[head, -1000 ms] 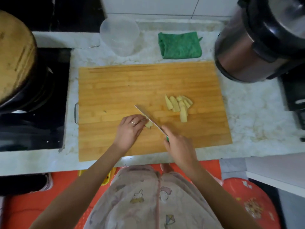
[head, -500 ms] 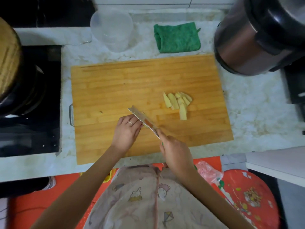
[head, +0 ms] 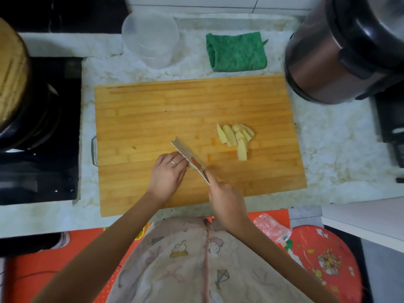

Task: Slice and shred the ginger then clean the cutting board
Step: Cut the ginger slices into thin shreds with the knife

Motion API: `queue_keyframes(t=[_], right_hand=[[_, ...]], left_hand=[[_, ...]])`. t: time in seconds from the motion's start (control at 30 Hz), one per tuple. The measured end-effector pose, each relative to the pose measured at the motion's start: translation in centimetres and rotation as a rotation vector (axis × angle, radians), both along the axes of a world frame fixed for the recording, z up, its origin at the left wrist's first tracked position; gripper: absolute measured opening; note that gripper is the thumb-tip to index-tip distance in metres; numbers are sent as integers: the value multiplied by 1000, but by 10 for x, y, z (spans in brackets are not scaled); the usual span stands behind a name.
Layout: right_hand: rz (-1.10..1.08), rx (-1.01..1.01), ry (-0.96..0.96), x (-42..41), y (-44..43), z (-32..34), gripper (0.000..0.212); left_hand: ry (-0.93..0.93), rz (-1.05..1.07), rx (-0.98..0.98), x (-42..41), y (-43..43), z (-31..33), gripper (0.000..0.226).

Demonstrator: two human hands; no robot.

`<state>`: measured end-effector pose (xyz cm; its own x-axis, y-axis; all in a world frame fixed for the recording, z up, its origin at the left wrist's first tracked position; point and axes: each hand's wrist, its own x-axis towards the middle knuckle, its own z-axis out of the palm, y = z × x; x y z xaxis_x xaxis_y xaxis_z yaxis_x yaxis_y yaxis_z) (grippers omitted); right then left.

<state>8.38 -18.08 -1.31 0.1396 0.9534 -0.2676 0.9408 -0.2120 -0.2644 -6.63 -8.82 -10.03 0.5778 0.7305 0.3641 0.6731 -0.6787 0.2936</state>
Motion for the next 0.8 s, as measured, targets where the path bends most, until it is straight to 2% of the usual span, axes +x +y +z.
queue_keyframes(t=[0.13, 0.2, 0.33, 0.6, 0.8], right_hand=[[87, -77, 58, 0, 18, -2, 47], [110, -8, 27, 2, 18, 2, 48], [82, 1, -32, 2, 2, 1, 62], [57, 10, -87, 0, 0, 6, 68], [13, -39, -40, -4, 1, -4, 79]], left_hand=[[-7, 6, 11, 0, 0, 2, 25], [-18, 13, 18, 0, 0, 3, 28], [-39, 25, 33, -1, -1, 4, 45], [-54, 38, 55, 0, -2, 2, 46], [-47, 26, 31, -2, -2, 0, 47]])
